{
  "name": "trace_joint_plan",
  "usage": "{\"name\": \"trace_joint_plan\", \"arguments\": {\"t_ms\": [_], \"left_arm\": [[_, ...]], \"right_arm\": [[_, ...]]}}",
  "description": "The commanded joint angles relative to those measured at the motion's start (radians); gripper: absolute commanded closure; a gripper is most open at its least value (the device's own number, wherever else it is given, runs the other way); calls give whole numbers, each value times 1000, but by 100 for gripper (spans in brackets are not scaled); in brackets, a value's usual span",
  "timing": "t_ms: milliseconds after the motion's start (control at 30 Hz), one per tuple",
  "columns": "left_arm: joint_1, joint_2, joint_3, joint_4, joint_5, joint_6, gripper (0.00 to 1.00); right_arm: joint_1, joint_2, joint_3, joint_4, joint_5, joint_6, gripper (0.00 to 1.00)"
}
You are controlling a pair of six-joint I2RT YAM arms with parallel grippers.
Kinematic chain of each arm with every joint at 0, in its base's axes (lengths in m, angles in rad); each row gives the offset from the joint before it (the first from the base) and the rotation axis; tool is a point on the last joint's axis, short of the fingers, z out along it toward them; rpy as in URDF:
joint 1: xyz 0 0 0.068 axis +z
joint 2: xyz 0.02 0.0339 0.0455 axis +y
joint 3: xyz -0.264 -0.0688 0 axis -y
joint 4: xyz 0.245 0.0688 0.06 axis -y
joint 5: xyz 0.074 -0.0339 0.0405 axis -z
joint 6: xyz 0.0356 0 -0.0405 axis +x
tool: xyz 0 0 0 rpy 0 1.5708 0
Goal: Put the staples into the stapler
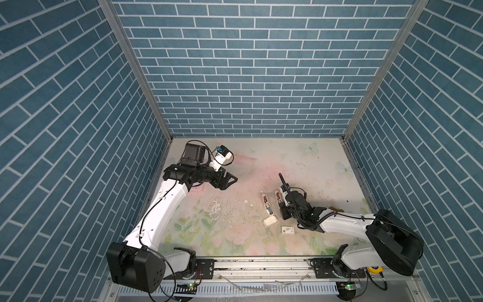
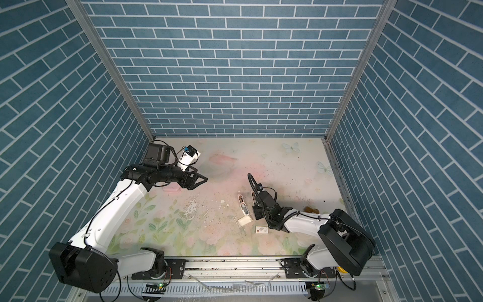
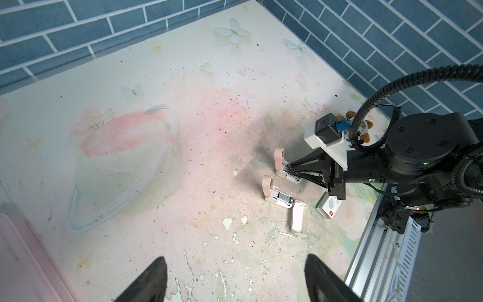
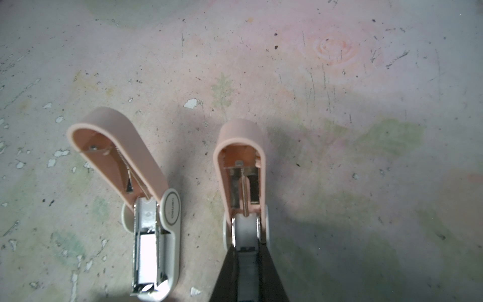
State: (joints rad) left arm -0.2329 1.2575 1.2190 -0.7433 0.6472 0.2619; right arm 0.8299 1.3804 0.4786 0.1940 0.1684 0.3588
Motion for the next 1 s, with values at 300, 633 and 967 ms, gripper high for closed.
{"name": "trace_joint_plan", "arguments": {"t_ms": [300,633,967], "left_arm": [[7,-17,-11,-2,-6,5,16],[7,-21,-9,-2,-5,3,16],[7,-23,0,-6,-8,4,16]], "right_arm": [[-5,-27,-19,-20,3,-2,79],[-5,-41,-10,-28,-3,-7,75],[-8,-152,85,-174,3,-17,77]]}}
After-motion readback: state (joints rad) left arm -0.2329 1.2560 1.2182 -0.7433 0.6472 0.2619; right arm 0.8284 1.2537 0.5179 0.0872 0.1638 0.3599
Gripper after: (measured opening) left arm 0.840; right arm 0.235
